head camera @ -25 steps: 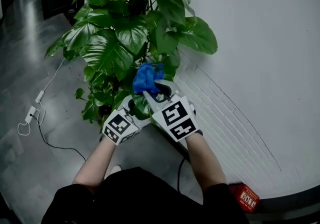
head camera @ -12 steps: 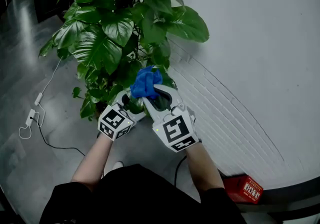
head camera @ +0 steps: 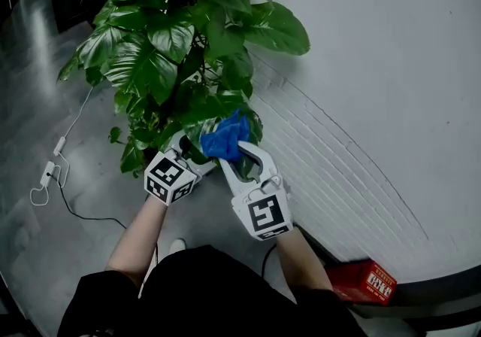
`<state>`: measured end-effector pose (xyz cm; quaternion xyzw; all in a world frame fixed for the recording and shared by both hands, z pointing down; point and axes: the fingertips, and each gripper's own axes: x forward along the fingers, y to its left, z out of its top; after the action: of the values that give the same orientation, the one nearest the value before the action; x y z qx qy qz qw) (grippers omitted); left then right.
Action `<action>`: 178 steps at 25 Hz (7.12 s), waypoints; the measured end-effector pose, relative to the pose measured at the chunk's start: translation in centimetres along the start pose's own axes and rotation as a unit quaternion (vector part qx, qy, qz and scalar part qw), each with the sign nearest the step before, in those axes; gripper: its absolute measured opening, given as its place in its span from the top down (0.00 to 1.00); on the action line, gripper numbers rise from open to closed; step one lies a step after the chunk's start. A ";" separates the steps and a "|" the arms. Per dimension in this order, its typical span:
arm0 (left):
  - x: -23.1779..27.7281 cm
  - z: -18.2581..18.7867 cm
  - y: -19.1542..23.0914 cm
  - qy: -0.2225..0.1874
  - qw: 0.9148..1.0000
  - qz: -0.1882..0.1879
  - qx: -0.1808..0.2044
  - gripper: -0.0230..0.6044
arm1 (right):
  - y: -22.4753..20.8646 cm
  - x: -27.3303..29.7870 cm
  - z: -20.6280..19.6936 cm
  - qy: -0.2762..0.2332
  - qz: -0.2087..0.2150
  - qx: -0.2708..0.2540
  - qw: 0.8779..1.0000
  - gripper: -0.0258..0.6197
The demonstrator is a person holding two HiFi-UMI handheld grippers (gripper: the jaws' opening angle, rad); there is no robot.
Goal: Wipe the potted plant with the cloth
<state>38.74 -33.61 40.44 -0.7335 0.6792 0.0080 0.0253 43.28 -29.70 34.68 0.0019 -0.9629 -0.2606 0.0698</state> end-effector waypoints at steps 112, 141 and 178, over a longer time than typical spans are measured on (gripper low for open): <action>-11.2 10.3 17.0 -0.068 0.978 -0.129 0.148 0.37 | 2.1 23.1 18.0 -0.034 -0.114 0.184 0.976 0.80; -12.9 5.3 16.7 -0.012 0.970 -0.144 0.195 0.39 | 8.4 20.4 15.9 -0.015 -0.039 0.210 0.977 0.80; -8.9 9.4 17.0 -0.073 0.979 -0.059 0.179 0.48 | -2.0 17.3 12.2 -0.063 -0.212 0.320 0.921 0.80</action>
<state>21.33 -25.64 30.98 -0.7537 0.6211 -0.0611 0.2060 24.46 -26.01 25.57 0.2117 -0.9745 0.0529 -0.0522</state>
